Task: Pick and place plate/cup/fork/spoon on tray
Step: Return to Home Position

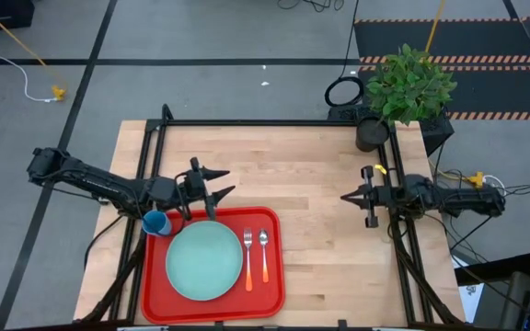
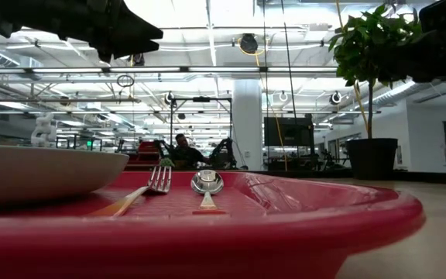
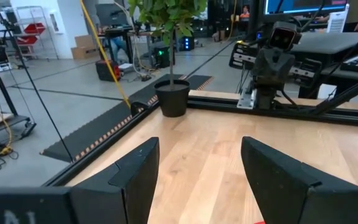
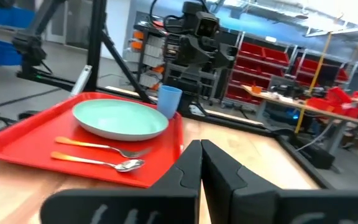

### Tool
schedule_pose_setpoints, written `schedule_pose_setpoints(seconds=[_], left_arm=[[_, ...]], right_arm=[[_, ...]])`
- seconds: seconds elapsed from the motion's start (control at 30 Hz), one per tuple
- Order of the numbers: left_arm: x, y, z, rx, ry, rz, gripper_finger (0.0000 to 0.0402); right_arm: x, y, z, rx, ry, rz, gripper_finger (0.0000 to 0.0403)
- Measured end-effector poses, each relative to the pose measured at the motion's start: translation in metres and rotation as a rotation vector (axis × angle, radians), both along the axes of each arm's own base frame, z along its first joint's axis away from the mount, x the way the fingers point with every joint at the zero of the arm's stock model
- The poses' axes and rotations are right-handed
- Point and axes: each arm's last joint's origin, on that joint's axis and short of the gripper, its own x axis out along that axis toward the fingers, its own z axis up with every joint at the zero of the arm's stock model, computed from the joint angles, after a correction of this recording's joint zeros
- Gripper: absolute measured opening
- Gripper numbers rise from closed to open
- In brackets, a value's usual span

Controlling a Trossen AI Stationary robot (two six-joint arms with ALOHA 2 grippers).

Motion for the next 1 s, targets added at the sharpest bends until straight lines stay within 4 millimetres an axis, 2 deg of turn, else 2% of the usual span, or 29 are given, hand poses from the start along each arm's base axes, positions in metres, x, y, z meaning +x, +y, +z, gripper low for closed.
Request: schedule_pose_setpoints(seconds=[0.53, 0.77, 0.87, 1.0], left_arm=[[0.0001, 0.0000, 0.0050, 0.035, -0.036, -0.001, 0.0230], [-0.0016, 0.0008, 0.0056, 0.041, -0.023, -0.029, 0.0225], [-0.0036, -0.0001, 0.0061, 0.044, -0.011, -0.082, 0.0197], [-0.0047, -0.0013, 0.0014, 0.071, 0.051, -0.137, 0.0129]], right_arm=[[0.0002, -0.0039, -0.0031, 0.044, 0.035, -0.003, 0.0000], [0.0003, -0.0055, -0.0043, 0.079, 0.048, -0.057, 0.0000], [0.0003, -0.0056, -0.0043, 0.080, 0.048, -0.058, 0.0000], [0.0003, -0.0055, -0.0037, 0.080, 0.042, -0.056, 0.0000]])
